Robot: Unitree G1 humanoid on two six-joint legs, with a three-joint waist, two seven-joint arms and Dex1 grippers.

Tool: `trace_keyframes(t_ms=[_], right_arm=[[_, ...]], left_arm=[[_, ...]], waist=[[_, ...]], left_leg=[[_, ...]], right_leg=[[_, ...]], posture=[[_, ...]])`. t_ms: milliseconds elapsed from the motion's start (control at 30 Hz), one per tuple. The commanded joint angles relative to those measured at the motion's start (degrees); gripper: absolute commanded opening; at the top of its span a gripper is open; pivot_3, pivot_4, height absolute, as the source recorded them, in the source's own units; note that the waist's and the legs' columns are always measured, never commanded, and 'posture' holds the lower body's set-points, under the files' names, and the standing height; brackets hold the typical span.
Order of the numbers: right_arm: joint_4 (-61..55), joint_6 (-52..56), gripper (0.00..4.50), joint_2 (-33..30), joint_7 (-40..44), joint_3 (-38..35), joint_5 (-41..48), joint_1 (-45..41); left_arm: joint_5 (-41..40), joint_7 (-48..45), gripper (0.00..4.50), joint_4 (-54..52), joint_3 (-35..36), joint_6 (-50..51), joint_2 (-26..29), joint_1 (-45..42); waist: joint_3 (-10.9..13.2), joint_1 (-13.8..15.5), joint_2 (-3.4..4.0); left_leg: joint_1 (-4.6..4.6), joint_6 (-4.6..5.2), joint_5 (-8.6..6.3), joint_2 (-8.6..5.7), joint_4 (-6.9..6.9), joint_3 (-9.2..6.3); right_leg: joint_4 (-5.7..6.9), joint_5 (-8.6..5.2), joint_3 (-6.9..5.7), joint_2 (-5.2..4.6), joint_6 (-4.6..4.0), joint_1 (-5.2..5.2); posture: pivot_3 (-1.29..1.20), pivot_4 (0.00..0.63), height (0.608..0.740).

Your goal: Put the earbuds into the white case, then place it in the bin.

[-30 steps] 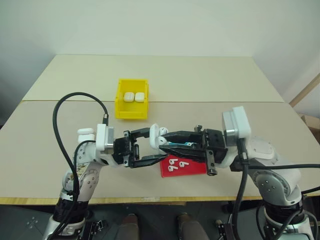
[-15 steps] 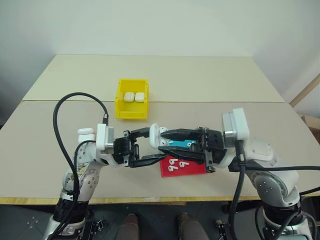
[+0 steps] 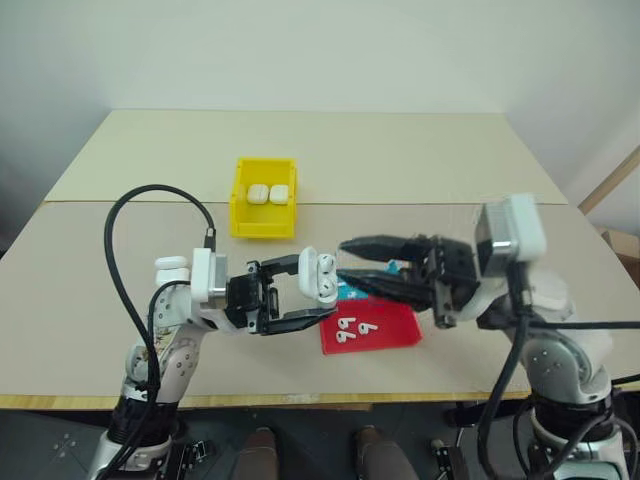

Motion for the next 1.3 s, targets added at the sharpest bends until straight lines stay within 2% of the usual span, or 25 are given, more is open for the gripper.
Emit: trace_keyframes(t_ms=[33,133,233,367,567,900,1300], right_arm=[[2.39,-0.29,1.74,-3.53,1.97,-3.53,1.37,-7.62],[5.06,1.64,1.15,-6.57,3.2,-1.08,-0.65,-16.26],[7.73,6.44,0.07,-10.46,5.8,4.35,-3.81,-24.99],[9.88,6.39,0.03,-13.7,12.05,10.11,-8.79,-30.3],[16.52,12.51,0.03,-10.85,15.25,12.53,-7.51,-37.74],[21.43,8.35,0.03,-5.97,20.01,23.17,-20.68,-42.71],[22.66,4.75,0.03,-3.57,26.55,23.9,-24.4,-42.68]], left_arm=[[0.45,-0.01,2.75,-0.51,0.09,-1.34,-0.22,-0.62],[0.71,0.11,2.75,-0.13,-0.04,-1.7,-0.41,-0.67],[1.19,0.13,2.75,0.59,-0.22,-2.2,-0.71,-0.97],[2.11,0.25,2.75,1.05,-0.85,-2.66,-1.48,-1.35],[2.78,-0.4,2.75,2.4,-0.84,-3.41,-2.03,-2.24],[3.15,-0.79,2.75,2.34,-1.11,-4.37,-2.03,-1.37],[4.01,-0.43,2.75,2.11,-1.12,-5.15,-2.09,-0.32]], waist=[[0.0,0.03,0.0],[0.0,0.03,0.0],[0.02,0.01,0.04],[0.02,0.27,0.03],[0.02,0.22,0.03],[0.02,0.02,0.03],[0.02,0.17,0.04]], left_leg=[[0.01,0.0,0.0,0.01,0.0,-0.01],[-0.01,0.0,0.0,0.01,-0.01,-0.02],[-0.03,0.01,0.0,0.0,0.0,0.01],[-0.05,0.04,-0.02,0.0,-0.01,-0.02],[-0.09,0.04,-0.02,0.0,0.04,-0.01],[-0.08,0.05,-0.03,0.0,0.03,0.0],[-0.11,0.05,-0.03,-0.01,0.04,-0.02]], right_leg=[[0.0,0.0,-0.01,0.01,0.0,0.0],[-0.01,0.0,-0.01,0.01,-0.01,-0.01],[-0.01,0.01,0.0,-0.01,-0.02,-0.03],[-0.05,0.0,-0.04,-0.02,-0.02,-0.02],[-0.02,0.01,-0.04,-0.03,-0.03,-0.07],[0.01,0.02,-0.03,-0.02,-0.03,-0.11],[0.01,0.02,-0.06,-0.04,-0.03,-0.12]], posture=[[0.0,0.15,0.74],[0.0,0.15,0.74],[0.0,0.15,0.74],[0.0,0.15,0.74],[0.0,0.15,0.74],[0.0,0.15,0.74],[0.0,0.15,0.74]])
